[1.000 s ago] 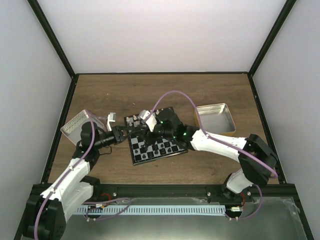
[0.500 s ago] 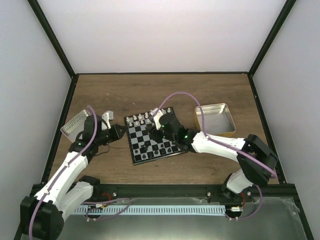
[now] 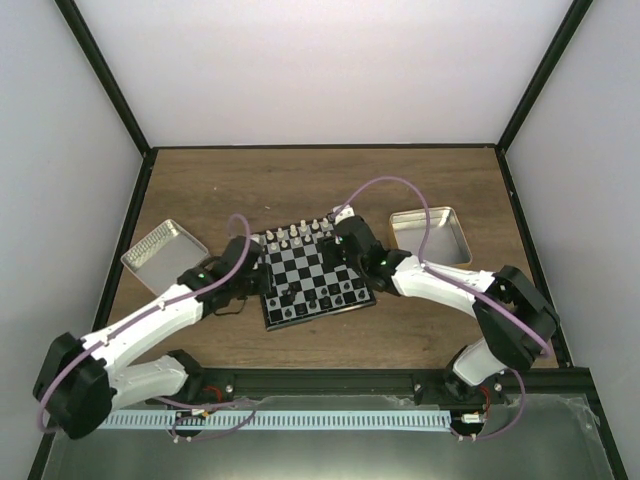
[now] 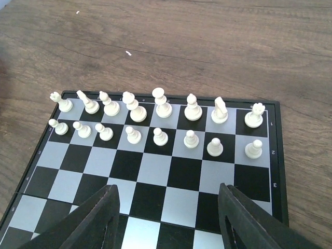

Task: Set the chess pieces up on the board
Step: Place the chess piece on the chessboard.

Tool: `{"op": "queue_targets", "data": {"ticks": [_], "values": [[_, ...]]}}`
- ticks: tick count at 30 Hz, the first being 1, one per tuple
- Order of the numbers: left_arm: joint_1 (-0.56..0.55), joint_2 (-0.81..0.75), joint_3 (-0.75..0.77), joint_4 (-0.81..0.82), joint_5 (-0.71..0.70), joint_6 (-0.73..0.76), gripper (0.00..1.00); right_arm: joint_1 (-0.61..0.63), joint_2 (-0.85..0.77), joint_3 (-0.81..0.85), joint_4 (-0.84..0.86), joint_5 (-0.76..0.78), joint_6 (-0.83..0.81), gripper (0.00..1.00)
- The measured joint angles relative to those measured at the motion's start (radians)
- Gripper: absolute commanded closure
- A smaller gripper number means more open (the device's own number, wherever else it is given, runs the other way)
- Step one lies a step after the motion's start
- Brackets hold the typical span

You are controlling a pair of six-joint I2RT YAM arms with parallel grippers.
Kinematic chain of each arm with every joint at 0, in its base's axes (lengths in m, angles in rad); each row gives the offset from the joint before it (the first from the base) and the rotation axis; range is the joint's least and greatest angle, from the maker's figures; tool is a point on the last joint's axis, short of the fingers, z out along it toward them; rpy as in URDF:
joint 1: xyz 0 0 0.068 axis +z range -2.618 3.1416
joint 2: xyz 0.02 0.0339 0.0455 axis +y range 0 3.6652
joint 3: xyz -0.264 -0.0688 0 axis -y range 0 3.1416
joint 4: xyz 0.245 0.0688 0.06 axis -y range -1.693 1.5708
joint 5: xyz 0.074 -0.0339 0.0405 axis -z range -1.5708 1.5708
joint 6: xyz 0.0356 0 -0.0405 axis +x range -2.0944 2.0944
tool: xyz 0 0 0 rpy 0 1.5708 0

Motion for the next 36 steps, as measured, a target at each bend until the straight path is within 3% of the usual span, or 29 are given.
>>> {"op": "queue_targets", "data": {"ticks": [11,28,36], "values": [[-0.185,0.214,0.042,-0.033,-0.137,-0.08,0.96,-0.015,0.0,-0.008,-0.005,-0.001,0.027,0.45],[-0.216,0.311,0.049,0.008,-0.128,-0.101,0.92,-0.019,0.0,-0.008,-0.006,-0.002,0.037,0.45],[-0.219,0.309,0.049,0.017,-0.105,-0.103,0.84,-0.02,0.0,-0.008,-0.013,-0.003,0.046,0.45]]}}
